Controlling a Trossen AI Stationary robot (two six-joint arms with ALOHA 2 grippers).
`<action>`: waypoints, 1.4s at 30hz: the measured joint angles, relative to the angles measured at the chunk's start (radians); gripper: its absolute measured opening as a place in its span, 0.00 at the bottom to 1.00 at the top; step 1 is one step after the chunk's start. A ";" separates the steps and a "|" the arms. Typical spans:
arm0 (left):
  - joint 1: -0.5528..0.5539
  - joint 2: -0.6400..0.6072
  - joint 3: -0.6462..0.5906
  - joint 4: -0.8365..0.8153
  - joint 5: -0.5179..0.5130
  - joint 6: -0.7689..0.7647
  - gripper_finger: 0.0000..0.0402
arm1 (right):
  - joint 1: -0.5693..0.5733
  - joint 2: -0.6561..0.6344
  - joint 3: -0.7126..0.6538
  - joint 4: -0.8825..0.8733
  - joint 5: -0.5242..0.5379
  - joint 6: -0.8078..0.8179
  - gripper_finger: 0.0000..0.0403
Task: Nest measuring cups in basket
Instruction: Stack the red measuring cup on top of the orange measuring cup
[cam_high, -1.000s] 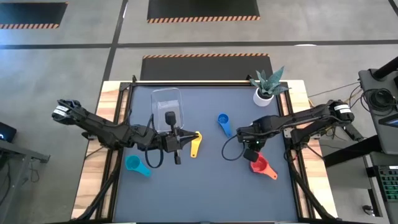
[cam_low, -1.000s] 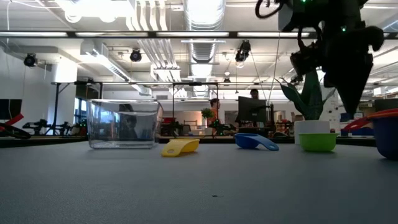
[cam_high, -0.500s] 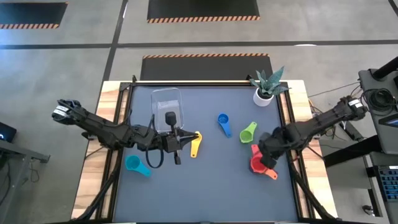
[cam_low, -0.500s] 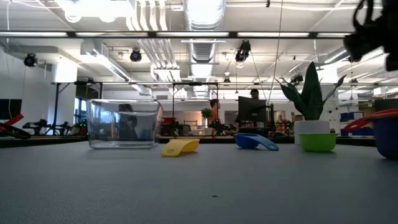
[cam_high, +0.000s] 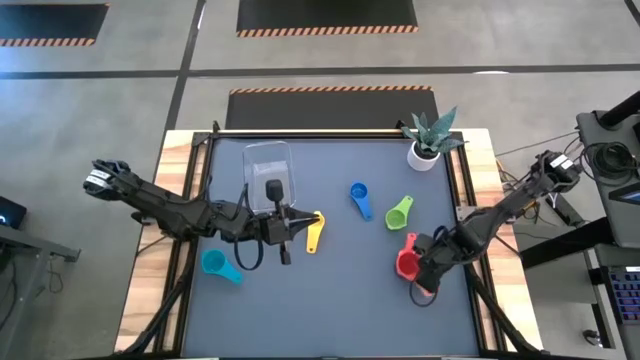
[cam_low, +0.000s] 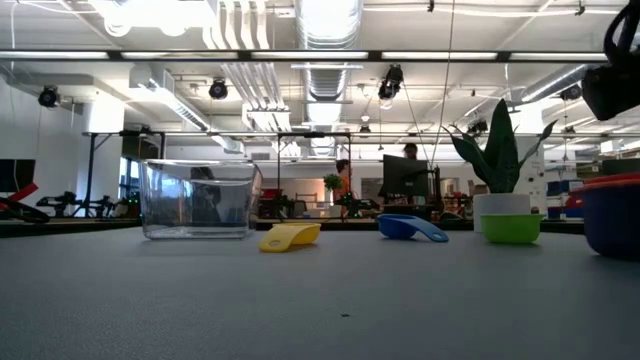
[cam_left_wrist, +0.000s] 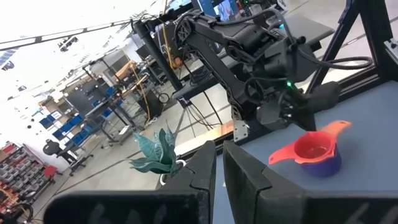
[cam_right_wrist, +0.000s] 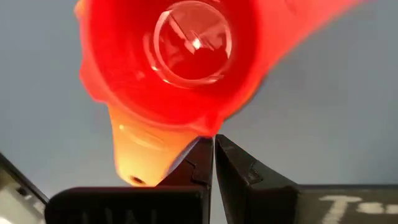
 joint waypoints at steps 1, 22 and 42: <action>0.000 0.000 0.000 0.001 0.000 0.000 0.03 | 0.000 0.011 0.008 0.017 0.011 -0.010 0.02; -0.008 0.063 -0.007 0.010 0.012 -0.094 0.03 | 0.003 -0.036 0.097 -0.136 0.375 -0.566 0.02; -0.009 0.068 -0.007 0.061 0.012 -0.041 0.03 | -0.005 0.184 0.099 -0.204 0.453 -0.660 0.49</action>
